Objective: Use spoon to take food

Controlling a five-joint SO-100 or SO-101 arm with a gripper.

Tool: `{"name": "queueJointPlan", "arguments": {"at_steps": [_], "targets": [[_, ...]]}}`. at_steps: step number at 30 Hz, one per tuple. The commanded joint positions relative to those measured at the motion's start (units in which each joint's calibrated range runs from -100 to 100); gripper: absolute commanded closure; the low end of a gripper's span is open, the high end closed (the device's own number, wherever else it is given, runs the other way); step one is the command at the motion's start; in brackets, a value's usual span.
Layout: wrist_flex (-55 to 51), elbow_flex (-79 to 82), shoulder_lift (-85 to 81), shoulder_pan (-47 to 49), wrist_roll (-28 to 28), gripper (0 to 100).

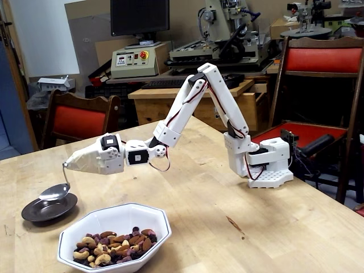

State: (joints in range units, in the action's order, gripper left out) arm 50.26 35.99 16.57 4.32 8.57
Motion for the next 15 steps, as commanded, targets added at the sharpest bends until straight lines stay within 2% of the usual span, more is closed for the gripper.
{"name": "queueJointPlan", "arguments": {"at_steps": [1, 8, 15], "targets": [[0.89, -3.69, -2.23, 0.12, -3.03, 96], [0.89, -3.69, -2.23, 0.05, -7.03, 96], [0.89, -3.69, -2.32, -0.03, -7.28, 96]]}}
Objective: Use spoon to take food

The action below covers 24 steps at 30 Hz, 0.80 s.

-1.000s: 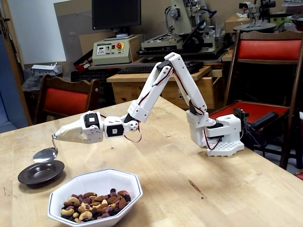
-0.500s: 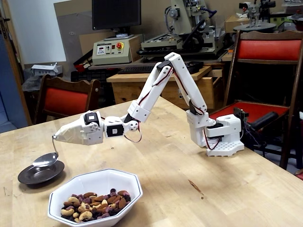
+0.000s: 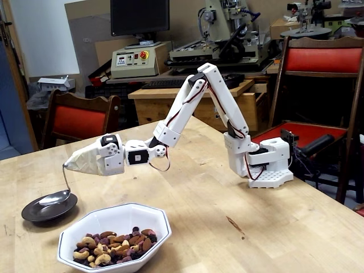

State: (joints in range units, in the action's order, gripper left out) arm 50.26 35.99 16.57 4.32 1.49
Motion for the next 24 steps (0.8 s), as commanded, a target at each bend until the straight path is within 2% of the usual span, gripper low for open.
{"name": "queueJointPlan", "arguments": {"at_steps": [1, 14, 24], "targets": [[0.89, -3.69, -2.32, -0.03, -0.24, 96], [0.89, -3.69, -2.32, -0.25, -0.24, 96], [0.89, -3.60, -2.32, -6.99, -0.24, 96]]}}
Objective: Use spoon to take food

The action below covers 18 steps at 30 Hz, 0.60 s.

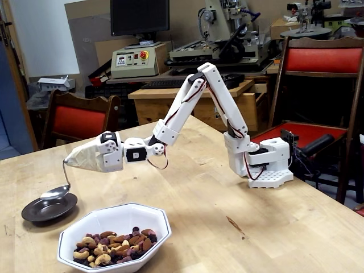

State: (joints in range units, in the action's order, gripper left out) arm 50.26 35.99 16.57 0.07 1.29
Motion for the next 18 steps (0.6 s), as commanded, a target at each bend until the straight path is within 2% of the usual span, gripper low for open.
{"name": "queueJointPlan", "arguments": {"at_steps": [1, 18], "targets": [[0.89, -3.60, -2.32, -3.04, -0.05, 96], [0.89, -3.60, -2.49, -3.41, -0.10, 96]]}}
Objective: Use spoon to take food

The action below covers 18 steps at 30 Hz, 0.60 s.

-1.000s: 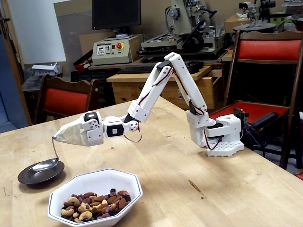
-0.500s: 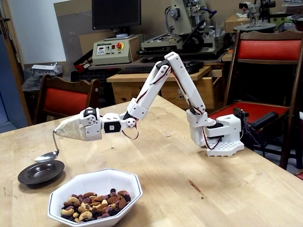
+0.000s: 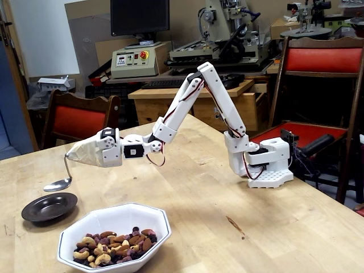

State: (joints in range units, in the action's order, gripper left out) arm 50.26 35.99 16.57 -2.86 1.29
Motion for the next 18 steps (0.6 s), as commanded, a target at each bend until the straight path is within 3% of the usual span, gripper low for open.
{"name": "queueJointPlan", "arguments": {"at_steps": [1, 10, 18], "targets": [[0.89, -3.60, -2.49, -0.48, -0.10, 96], [0.89, -3.52, -4.03, -0.40, -0.20, 96], [0.89, 1.53, -9.59, -0.33, -4.10, 96]]}}
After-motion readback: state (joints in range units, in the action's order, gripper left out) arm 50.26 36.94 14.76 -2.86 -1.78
